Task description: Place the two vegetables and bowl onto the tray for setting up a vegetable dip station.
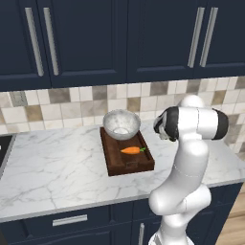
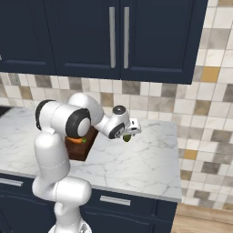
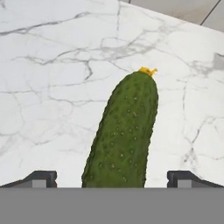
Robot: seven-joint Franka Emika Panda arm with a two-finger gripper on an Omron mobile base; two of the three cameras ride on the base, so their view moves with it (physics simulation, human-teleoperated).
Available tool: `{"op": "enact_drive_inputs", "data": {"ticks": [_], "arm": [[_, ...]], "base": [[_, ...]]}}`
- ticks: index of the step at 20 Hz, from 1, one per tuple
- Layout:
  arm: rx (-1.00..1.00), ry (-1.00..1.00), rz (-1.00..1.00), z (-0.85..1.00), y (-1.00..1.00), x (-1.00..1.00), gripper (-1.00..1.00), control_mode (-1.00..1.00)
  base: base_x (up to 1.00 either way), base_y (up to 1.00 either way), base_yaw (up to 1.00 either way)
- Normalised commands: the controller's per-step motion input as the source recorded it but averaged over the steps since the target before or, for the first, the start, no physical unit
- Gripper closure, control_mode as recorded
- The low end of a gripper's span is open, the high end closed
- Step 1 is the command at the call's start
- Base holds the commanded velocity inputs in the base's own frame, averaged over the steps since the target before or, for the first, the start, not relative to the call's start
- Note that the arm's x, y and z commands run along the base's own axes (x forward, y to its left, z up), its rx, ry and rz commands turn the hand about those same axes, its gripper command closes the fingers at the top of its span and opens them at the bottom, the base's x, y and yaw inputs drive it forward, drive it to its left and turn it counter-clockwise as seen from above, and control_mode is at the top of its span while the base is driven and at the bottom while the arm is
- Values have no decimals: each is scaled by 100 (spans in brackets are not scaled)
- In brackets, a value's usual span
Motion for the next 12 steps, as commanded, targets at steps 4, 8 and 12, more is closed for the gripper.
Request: {"op": "enact_drive_inputs", "data": {"ticks": [4, 8, 12], "arm": [[0, 0, 0, -17, -2, 21, -100, -100], [0, 0, 0, -14, -1, 9, 100, -100], [0, 4, 0, -9, -5, 1, 100, -100]], "base": [[0, 0, 0], [0, 0, 0], [0, 0, 0]]}}
